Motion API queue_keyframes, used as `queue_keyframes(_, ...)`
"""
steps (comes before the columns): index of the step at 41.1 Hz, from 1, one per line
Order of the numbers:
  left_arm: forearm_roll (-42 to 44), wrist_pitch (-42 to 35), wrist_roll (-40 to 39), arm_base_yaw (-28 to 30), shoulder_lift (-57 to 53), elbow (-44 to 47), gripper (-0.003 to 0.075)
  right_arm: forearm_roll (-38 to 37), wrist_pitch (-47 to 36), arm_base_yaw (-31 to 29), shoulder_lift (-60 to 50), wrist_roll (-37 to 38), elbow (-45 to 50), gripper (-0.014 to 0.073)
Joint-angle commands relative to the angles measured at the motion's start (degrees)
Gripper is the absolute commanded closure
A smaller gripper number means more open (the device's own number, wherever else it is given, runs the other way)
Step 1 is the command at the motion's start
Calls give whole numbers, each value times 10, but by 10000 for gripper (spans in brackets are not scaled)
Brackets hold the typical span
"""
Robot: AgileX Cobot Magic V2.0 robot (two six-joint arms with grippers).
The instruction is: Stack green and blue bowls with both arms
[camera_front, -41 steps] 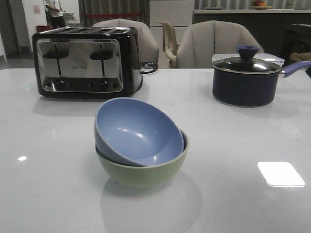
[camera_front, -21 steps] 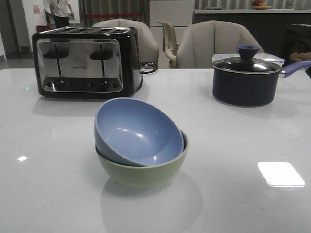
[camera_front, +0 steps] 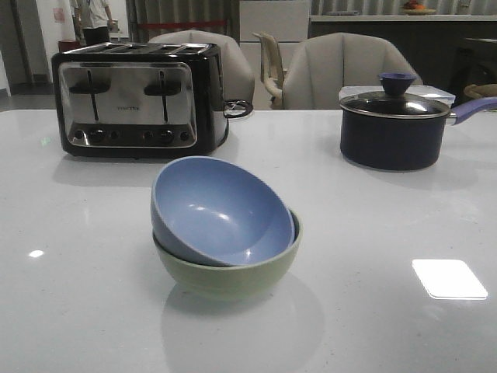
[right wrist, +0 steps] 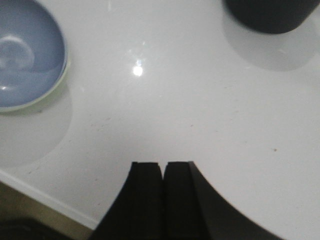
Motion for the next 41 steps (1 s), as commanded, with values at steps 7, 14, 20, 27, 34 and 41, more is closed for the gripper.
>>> queue_keyframes(7,-1,-51,1,0,-13,12,620,-14,-104,-117,-166,-1,74,559)
queue_keyframes(14,-1,-51,1,0,-13,12,620,-7,-167,-173,-285,-1,160,559)
queue_keyframes(20,-1,-51,1,0,-13,12,620,18,-222,-200,-374,-1,243,559)
queue_keyframes(27,-1,-51,1,0,-13,12,620,33,-292,-221,-439,-1,328,559)
queue_keyframes(34,-1,-51,1,0,-13,12,619,36,-375,-227,-457,-1,399,559)
queue_keyframes(41,-1,-51,1,0,-12,12,620,37,-369,-227,-457,-1,397,559)
